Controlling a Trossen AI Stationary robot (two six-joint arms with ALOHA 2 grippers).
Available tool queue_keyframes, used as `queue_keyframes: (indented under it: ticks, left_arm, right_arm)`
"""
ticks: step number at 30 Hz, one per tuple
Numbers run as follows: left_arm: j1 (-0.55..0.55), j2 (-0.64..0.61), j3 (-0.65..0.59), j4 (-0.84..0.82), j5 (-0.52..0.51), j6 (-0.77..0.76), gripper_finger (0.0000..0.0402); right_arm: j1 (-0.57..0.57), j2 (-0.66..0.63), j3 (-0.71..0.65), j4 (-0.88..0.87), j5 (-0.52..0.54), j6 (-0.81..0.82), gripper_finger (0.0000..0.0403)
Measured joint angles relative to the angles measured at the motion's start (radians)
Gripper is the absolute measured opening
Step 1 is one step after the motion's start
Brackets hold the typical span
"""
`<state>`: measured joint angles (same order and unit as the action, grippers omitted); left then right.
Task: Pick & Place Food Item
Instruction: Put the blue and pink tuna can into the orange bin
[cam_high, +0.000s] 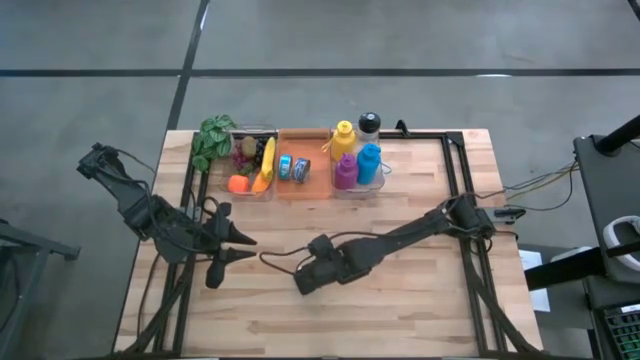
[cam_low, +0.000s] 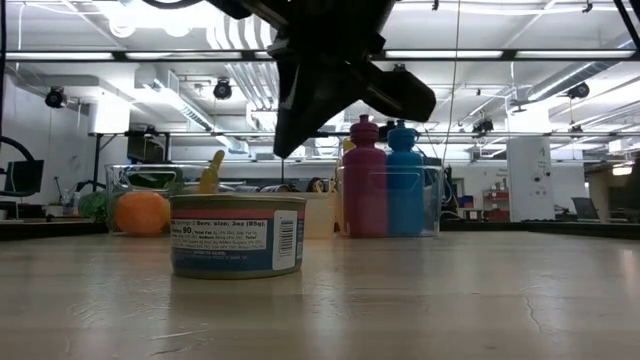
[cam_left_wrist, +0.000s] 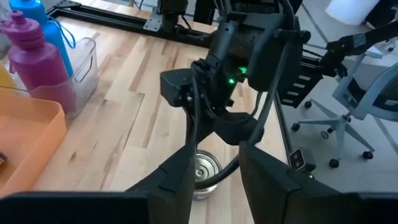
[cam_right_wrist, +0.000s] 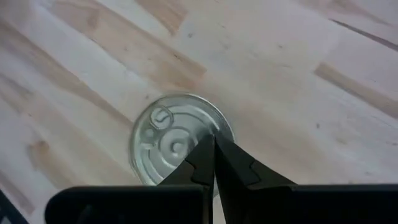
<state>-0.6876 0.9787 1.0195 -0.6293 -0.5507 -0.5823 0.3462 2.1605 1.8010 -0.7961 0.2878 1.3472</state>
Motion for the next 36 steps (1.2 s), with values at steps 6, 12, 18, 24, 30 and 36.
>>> queue_keyframes:
  ticks: [6,12,18,24,30,36]
  left_arm:
    - [0.000,0.000,-0.012,-0.001,0.000,0.000,0.0131]
    - [0.000,0.000,-0.011,0.001,0.000,0.000,0.0128]
    - [0.000,0.000,-0.011,0.002,0.000,0.000,0.0129]
    - [0.000,0.000,-0.011,0.003,0.000,0.000,0.0130]
    - [0.001,0.000,-0.011,0.003,0.000,0.000,0.0128]
    - [0.001,0.000,-0.011,0.003,0.000,0.000,0.0130]
  right_arm:
    - [-0.005,0.001,-0.018,-0.008,-0.001,0.011,0.0008]
    - [-0.005,0.000,-0.025,-0.005,-0.013,0.009,0.0008]
    - [-0.007,0.001,-0.044,0.024,-0.012,0.008,0.0008]
    - [-0.008,0.001,-0.054,0.024,-0.017,0.003,0.0008]
    - [-0.008,0.001,-0.056,0.025,-0.019,0.003,0.0008]
    - [-0.008,0.001,-0.091,0.043,-0.019,0.012,0.0008]
